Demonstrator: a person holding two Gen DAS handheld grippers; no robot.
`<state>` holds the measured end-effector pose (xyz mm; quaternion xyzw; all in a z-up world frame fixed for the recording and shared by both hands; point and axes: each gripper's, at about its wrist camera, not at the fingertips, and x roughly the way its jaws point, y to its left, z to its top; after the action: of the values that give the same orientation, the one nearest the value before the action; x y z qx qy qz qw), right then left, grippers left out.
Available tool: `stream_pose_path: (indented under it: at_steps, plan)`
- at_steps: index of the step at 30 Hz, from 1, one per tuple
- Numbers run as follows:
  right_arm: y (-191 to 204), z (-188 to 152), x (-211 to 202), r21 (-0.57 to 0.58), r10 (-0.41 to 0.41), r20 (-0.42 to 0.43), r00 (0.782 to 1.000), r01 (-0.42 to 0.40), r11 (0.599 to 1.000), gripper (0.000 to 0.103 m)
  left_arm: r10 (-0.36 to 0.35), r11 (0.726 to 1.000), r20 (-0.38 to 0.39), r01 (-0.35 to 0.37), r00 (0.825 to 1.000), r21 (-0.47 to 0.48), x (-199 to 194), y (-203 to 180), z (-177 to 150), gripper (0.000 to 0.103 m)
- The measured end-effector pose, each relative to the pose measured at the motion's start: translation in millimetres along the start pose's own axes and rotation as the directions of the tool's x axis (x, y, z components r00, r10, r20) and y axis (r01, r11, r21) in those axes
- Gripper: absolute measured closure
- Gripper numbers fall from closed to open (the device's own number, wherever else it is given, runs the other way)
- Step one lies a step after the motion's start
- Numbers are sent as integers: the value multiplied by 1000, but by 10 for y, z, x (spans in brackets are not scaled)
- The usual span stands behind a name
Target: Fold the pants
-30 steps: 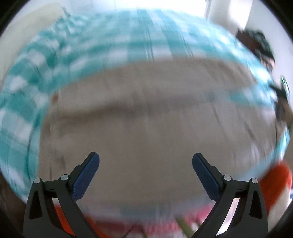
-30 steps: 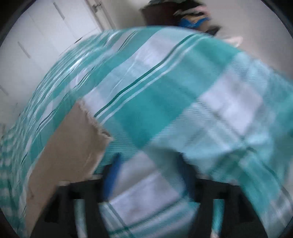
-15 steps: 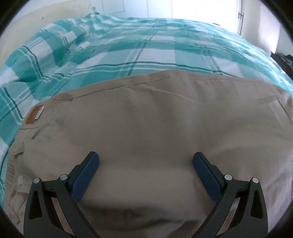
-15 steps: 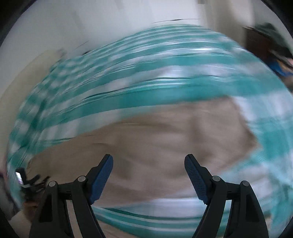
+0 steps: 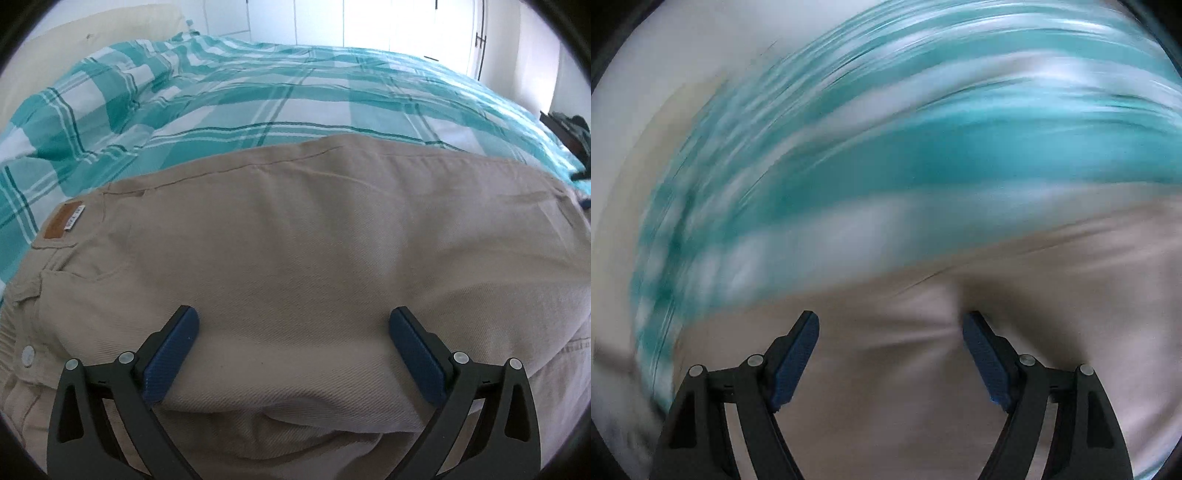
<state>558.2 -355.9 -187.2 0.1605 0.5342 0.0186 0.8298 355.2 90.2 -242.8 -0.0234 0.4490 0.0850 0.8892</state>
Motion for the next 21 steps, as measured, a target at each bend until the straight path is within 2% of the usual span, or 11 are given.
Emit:
stream_pose_path:
  at_steps: [1,3,4,6,9,11,13,15,17,19,21]
  plan:
    - [-311,113,-132,53,-106,40,994,104,993,23,-3,1000,0,3,1000,-3,8,5,2,1]
    - [-726,235,-410,122,-285,85,955,274,954,22,-4,1000,3,4,1000,-3,8,0,-2,1]
    - [-794,243,-508,134,-297,104,949,282,950,21,-4,1000,5,4,1000,-4,9,-1,-4,1]
    - [-779,199,-676,96,-183,144,973,170,981,21,-3,1000,6,3,1000,-4,13,1,-4,1]
    - [-587,30,-570,-40,-2,64,998,5,999,20,-2,1000,5,2,1000,-3,10,2,-10,1]
    - [-600,-77,-440,-92,-55,26,998,57,994,20,-2,1000,5,2,1000,-3,10,2,-10,1]
    - [-867,-106,-392,-55,-155,36,987,157,986,20,-2,1000,5,2,1000,-3,11,3,-10,1]
    - [-1438,-154,-548,133,-251,91,964,238,962,20,-2,1000,5,2,1000,-3,12,4,-11,1]
    - [-1730,-270,-776,259,-328,113,938,291,921,20,-3,1000,5,3,1000,-3,12,4,-12,1]
    - [-1691,-388,-976,247,-352,138,926,312,917,20,0,1000,-1,0,1000,-1,5,-1,-3,1]
    - [-1443,-581,-1222,151,-318,178,931,293,944,19,28,1000,-14,-28,1000,5,-66,-19,37,1]
